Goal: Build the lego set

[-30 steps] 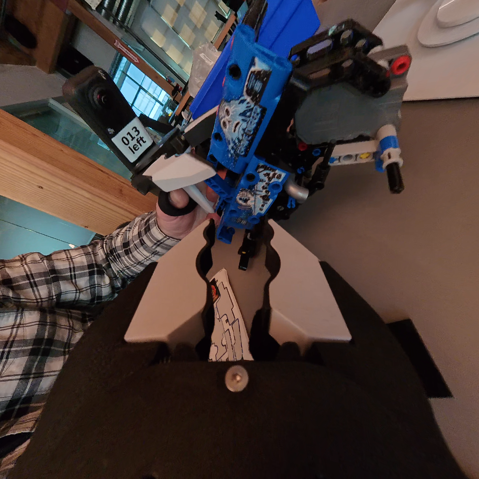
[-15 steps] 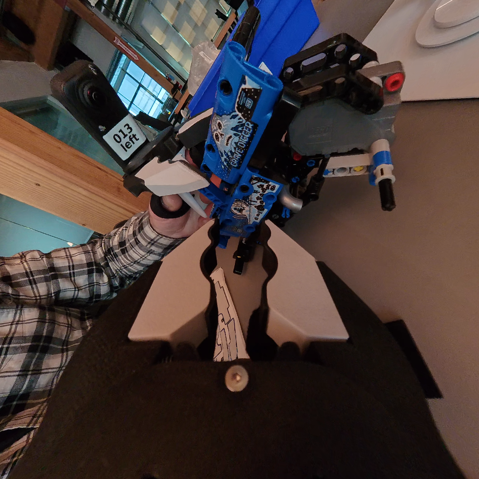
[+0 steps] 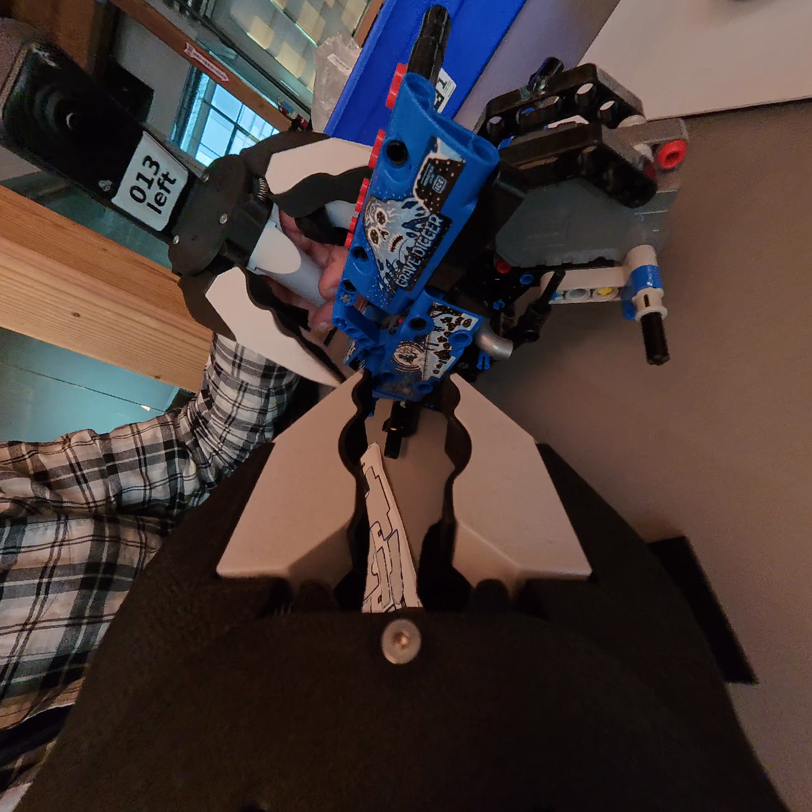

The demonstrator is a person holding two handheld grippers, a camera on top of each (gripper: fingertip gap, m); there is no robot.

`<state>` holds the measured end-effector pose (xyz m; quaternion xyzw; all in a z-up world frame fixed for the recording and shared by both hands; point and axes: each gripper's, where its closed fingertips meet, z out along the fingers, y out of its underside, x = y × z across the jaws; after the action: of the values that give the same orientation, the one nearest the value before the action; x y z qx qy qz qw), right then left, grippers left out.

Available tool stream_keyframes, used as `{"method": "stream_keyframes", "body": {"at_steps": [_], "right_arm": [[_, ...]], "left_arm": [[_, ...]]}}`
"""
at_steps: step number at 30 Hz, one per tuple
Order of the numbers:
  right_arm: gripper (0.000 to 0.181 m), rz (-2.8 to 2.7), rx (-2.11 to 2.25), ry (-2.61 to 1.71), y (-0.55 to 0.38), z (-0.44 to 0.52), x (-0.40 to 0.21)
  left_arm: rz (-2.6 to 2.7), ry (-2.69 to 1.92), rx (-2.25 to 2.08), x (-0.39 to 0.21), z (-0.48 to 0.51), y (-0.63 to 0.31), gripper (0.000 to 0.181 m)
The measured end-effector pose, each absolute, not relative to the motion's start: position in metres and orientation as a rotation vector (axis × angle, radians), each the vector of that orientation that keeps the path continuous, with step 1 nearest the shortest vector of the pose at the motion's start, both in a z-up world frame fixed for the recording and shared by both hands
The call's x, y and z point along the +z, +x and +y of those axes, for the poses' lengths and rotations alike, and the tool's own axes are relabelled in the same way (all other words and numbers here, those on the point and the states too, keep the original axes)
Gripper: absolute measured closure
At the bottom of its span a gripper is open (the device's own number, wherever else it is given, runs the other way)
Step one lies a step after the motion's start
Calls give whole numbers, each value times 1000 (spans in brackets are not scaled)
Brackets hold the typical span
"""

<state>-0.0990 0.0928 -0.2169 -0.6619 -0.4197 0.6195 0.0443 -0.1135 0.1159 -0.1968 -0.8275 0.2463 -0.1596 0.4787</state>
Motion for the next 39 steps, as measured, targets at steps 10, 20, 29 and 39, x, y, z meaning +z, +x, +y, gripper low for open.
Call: {"method": "stream_keyframes", "body": {"at_steps": [10, 20, 29, 39], "right_arm": [[152, -1288, 1891, -2093, -100, 94, -224], [151, -1315, 1892, -2089, -101, 94, -225], [151, -1349, 1870, -2080, -101, 95, -227], [152, -1269, 1870, -2126, -105, 97, -227]], "left_arm": [[637, -2003, -310, -204, 119, -124, 109], [546, -1960, -355, -203, 119, -125, 111], [488, -1933, -387, -203, 119, -125, 114], [371, -1893, -462, -202, 123, -125, 115]]}}
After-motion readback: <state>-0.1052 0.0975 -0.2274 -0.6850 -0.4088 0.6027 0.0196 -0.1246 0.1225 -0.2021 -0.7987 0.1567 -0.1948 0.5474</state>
